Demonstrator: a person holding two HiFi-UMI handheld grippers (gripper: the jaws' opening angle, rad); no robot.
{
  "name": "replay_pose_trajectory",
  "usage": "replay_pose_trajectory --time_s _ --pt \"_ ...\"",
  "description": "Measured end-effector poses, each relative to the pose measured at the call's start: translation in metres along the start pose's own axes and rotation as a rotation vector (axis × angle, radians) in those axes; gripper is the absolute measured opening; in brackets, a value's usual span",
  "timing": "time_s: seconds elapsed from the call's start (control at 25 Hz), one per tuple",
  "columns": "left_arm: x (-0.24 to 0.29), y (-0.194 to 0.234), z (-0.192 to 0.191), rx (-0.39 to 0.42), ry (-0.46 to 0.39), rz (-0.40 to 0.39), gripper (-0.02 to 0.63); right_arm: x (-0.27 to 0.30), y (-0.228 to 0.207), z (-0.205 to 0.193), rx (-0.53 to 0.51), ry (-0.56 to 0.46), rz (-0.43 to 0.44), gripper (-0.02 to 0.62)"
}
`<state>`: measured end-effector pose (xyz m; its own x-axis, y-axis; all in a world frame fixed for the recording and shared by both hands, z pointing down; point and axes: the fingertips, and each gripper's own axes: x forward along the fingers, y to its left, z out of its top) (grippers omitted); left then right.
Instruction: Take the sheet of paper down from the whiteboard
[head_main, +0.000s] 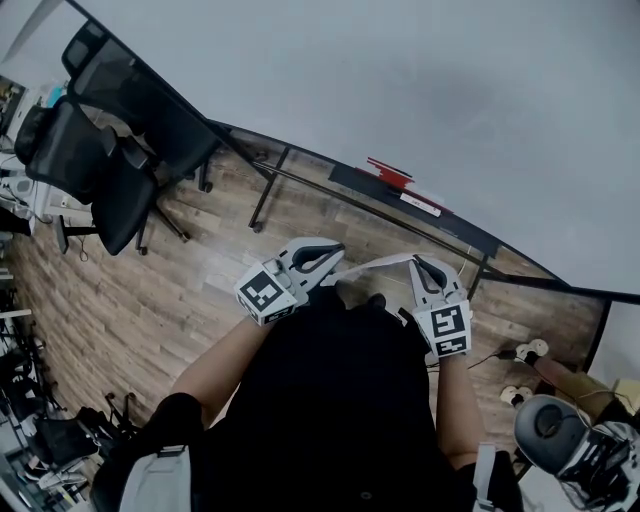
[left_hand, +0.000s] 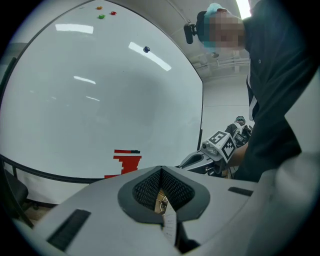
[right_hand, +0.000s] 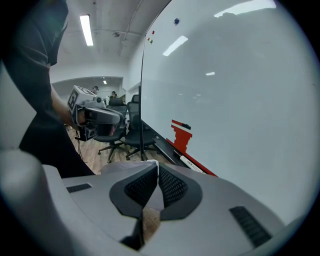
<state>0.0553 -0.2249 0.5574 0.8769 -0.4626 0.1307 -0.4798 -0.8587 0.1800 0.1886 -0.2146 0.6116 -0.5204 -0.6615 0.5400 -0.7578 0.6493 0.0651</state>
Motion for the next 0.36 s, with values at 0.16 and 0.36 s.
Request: replay_pose_trajectory --time_s 0.16,0.36 --pt "0.0040 -0.0021 -0.0066 -0.008 0.015 -0.013 0.012 0.0046 -0.0024 -0.0003 0.006 -0.005 -0.002 0.022" --pt "0.0042 -0.0089 -0.0098 -0.033 0.038 -0.039 0.012 0.0044 -0.0004 -0.0009 0.007 -0.002 -0.006 0.021"
